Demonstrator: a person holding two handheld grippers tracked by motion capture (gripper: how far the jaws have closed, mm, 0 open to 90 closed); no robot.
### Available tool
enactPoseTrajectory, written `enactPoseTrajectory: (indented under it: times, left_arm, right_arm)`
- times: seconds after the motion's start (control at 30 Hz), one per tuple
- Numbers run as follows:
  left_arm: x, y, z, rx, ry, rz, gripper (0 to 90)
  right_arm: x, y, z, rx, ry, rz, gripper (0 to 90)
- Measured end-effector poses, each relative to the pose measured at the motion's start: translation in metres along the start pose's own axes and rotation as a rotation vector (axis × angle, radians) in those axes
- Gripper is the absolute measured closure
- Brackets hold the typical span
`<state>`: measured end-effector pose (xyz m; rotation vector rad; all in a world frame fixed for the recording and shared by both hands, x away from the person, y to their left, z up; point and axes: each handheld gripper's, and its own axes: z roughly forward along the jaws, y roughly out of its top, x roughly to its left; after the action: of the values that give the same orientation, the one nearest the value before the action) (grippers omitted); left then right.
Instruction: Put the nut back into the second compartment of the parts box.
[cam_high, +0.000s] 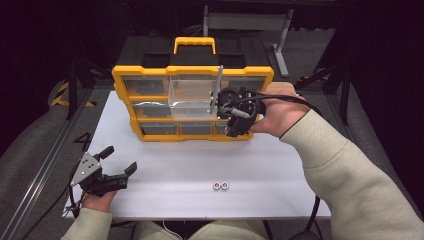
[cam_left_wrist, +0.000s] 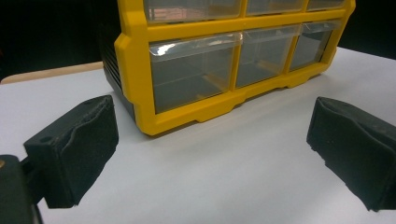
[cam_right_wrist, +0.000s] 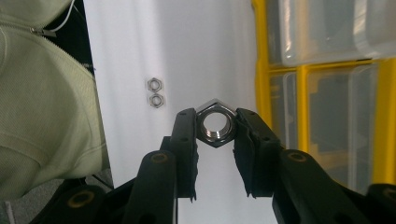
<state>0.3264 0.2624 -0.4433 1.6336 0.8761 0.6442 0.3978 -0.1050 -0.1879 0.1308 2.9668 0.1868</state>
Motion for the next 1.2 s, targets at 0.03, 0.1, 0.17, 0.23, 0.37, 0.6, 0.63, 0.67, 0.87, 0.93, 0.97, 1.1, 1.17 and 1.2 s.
enactPoseTrajectory:
  times: [0.03,0.1,0.17,0.23,0.37,0.6,0.63,0.67,0.87,0.93,0.97,1.1,1.17,1.2]
  left_arm:
    - [0.000,0.000,0.000,0.000,0.000,0.000,3.2]
    - [-0.001,-0.001,0.001,-0.004,0.000,-0.004,3.2]
    - [-0.001,0.000,0.001,-0.005,-0.001,0.001,3.2]
    - [-0.002,0.000,0.001,-0.002,0.000,0.002,3.1]
    - [-0.001,0.000,0.001,-0.002,0.000,0.005,3.2]
    - [-0.002,0.000,0.001,-0.003,-0.001,0.003,3.5]
    - [-0.002,0.000,0.001,-0.004,-0.001,0.003,3.5]
    - [-0.002,0.000,0.001,0.000,-0.004,0.004,3.5]
    - [-0.002,0.000,0.001,-0.002,-0.003,0.004,3.5]
    - [-0.002,0.000,0.002,-0.002,-0.004,0.004,3.5]
    - [-0.002,0.000,0.001,-0.003,-0.003,0.005,3.5]
    - [-0.002,0.000,0.001,0.000,-0.005,0.005,3.5]
    - [-0.002,0.000,0.001,-0.001,-0.006,0.005,3.5]
    - [-0.002,0.000,0.001,0.000,-0.005,0.004,3.5]
  right_arm:
    - [0.000,0.000,0.000,0.000,0.000,0.000,69.5]
    - [-0.003,0.003,-0.006,-0.011,-0.002,0.007,69.5]
    - [-0.006,0.006,-0.012,-0.004,-0.008,0.013,69.5]
    - [-0.009,0.009,-0.017,-0.006,-0.011,0.006,69.5]
    - [-0.016,0.016,-0.030,-0.013,-0.033,0.011,69.5]
    - [-0.027,0.027,-0.047,-0.013,-0.055,0.013,69.5]
    - [-0.029,0.028,-0.050,-0.022,-0.056,0.012,69.5]
    - [-0.030,0.029,-0.052,-0.031,-0.058,0.014,69.5]
    - [-0.038,0.035,-0.062,-0.053,-0.068,0.014,69.5]
    - [-0.040,0.041,-0.064,-0.063,-0.072,0.015,69.5]
    - [-0.041,0.044,-0.065,-0.063,-0.072,0.012,69.5]
    - [-0.047,0.054,-0.065,-0.073,-0.076,0.011,69.5]
    - [-0.050,0.061,-0.064,-0.077,-0.077,0.009,69.5]
    - [-0.051,0.062,-0.063,-0.081,-0.078,0.010,69.5]
